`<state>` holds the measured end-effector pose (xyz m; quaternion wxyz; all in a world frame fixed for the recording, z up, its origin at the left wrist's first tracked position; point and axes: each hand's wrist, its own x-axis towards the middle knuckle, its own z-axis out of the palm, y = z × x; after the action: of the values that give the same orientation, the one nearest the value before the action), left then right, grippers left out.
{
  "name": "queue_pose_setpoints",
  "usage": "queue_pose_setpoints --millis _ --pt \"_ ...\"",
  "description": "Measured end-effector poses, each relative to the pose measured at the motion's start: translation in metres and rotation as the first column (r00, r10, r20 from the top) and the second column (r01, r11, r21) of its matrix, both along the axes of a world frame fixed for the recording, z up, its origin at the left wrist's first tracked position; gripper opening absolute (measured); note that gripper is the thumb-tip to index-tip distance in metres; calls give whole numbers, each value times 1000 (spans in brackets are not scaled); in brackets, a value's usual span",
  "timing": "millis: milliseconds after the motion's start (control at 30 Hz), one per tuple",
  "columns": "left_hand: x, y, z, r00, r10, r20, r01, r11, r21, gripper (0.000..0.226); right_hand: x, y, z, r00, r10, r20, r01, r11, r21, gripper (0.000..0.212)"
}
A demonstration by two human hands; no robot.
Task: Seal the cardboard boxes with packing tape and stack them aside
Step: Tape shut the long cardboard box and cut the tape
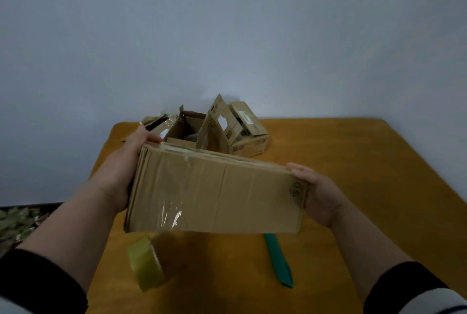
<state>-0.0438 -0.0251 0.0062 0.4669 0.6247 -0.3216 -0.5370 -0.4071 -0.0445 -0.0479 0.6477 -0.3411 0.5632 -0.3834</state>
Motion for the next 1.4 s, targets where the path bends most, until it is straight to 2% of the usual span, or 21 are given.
queue_pose_setpoints --millis 33,100,167,233,300,367,467,567,667,767,867,933,1000,1067,1167,1267,1333,1400 --pt "-6 -5 1 998 52 -23 -51 998 36 46 -11 -1 2 999 16 30 -15 1000 -10 66" --pt "-22 -16 1 989 114 -98 -100 985 138 55 -35 -7 6 996 35 86 -30 998 -53 69" --pt "-43 -24 -4 990 16 -141 10 983 183 48 -63 -16 6 995 17 99 -13 999 -45 63" --pt "-67 -36 -11 986 -58 -157 90 975 205 43 -96 -28 0 997 -25 72 22 999 43 54" --pt "-98 -49 -13 975 -65 -214 102 980 170 47 -134 -40 -14 998 -68 18 63 976 207 45" --pt "-139 -65 -11 968 -108 -228 133 986 97 33 -174 -52 -31 996 -89 5 82 939 333 46" --pt "-210 -93 -14 936 -102 -336 125 991 45 25 -226 -74 -45 997 -81 11 71 922 380 43" --pt "-279 -122 -22 912 36 -409 14 993 119 29 -273 -92 -53 995 -39 -90 72 916 394 34" --pt "-331 -139 -34 906 131 -402 -97 990 103 30 -311 -103 -64 991 2 -137 64 876 478 28" --pt "-366 -158 -42 915 139 -378 -129 990 51 20 -329 -104 -72 996 -36 -79 74 825 560 32" --pt "-393 -177 -53 935 55 -351 -48 998 31 28 -333 -100 -76 990 -142 -6 120 813 570 40" --pt "-414 -185 -66 955 -58 -290 69 997 28 36 -332 -95 -79 988 -148 45 98 825 556 46" --pt "-434 -184 -81 966 -167 -195 181 982 59 51 -332 -91 -81 993 -113 36 76 838 541 52" --pt "-452 -174 -98 960 -233 -154 256 955 151 73 -337 -89 -82 995 -100 2 82 834 546 59" --pt "-472 -158 -120 961 -244 -133 272 924 269 97 -346 -93 -84 999 16 -50 16 817 576 77" --pt "-489 -159 -139 983 -152 -102 173 955 242 96 -363 -107 -87 974 214 -68 -135 803 581 89" --pt "-504 -168 -144 994 -80 -68 94 968 231 87 -379 -124 -93 960 267 -83 -185 830 526 73" --pt "-525 -180 -145 992 -116 -47 123 971 207 79 -396 -140 -101 978 192 -86 -134 884 449 52"
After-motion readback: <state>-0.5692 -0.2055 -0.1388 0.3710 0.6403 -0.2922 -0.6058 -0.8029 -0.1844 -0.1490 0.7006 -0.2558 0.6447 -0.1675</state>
